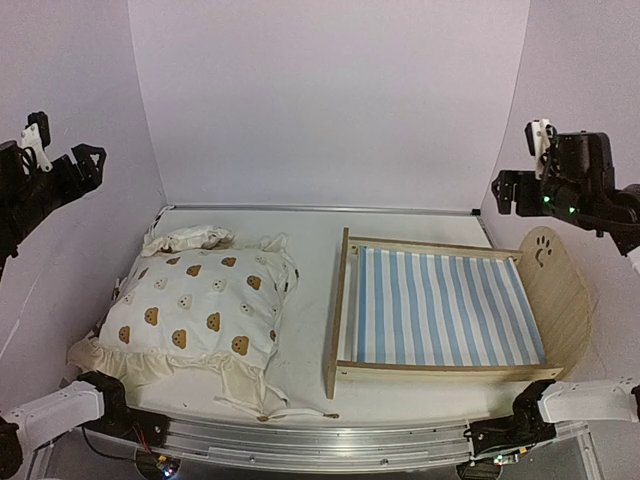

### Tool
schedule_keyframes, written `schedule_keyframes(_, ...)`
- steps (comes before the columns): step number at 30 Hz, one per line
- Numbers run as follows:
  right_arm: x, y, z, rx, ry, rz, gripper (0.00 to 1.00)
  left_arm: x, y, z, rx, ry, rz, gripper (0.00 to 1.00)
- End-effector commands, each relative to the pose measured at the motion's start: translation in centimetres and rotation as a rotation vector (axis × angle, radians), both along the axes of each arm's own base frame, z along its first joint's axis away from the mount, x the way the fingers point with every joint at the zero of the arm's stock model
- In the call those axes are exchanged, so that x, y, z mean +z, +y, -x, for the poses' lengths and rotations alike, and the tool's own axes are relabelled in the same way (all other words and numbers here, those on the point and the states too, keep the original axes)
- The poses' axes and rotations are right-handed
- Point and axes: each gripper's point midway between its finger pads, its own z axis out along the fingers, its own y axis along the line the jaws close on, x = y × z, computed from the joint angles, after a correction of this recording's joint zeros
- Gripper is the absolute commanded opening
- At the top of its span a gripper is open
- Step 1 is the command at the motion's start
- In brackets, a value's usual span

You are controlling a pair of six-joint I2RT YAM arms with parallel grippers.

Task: Set up the pet bed

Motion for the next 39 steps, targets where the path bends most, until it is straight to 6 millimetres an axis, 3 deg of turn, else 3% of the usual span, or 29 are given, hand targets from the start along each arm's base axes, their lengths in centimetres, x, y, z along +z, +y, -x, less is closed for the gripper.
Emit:
schedule_keyframes(1,-1.3,1.4,-1.1,0.04,-0.007,-0.074,0.98,0.4,0.1,-1.1,0.006,-0.055,0.049,0.97)
schedule_keyframes(7,-5.0,3.0,-2.0,0.107,0.048,-0.117,0.98,-4.9,-1.4,-5.0,-0.071,0.111,0.055,0.98)
schedule_keyframes(13,-7.8,5.2,-2.5,0.209,0.101,-0.184,0.98,-15.2,-3.8,-10.1,-0.148,0.465,0.019,0.99)
schedule_keyframes(18,-9.0,7.8,-2.7,0.32,0.144,-0.255,0.98,-23.4,-8.9,-12.3,-0.247,0.696,-0.066,0.99)
schedule_keyframes(25,-9.8,11.3,-3.6,0.459,0.201,-0.35,0.98,-36.4,-17.1,-11.0,-0.418,1.021,-0.311,0.99)
schedule_keyframes(28,-9.8,12.6,-3.7,0.507,0.21,-0.368,0.98,-41.0,-18.3,-10.0,-0.444,1.13,-0.38,0.98)
schedule_keyframes(29,-9.9,13.1,-3.7,0.52,0.215,-0.372,0.98,-42.0,-18.4,-9.6,-0.446,1.157,-0.399,0.93)
schedule_keyframes(31,-10.1,14.2,-3.6,0.551,0.228,-0.376,0.98,-43.1,-18.5,-9.4,-0.436,1.179,-0.421,0.74)
schedule_keyframes(34,-10.4,16.1,-3.5,0.595,0.245,-0.372,0.98,-42.3,-18.6,-9.4,-0.429,1.157,-0.424,0.51)
schedule_keyframes(36,-10.6,17.5,-3.2,0.627,0.257,-0.368,0.98,-40.5,-18.5,-9.6,-0.427,1.114,-0.414,0.34)
schedule_keyframes(39,-10.9,19.4,-3.0,0.67,0.274,-0.363,0.98,-36.2,-17.9,-9.9,-0.405,1.013,-0.378,0.09)
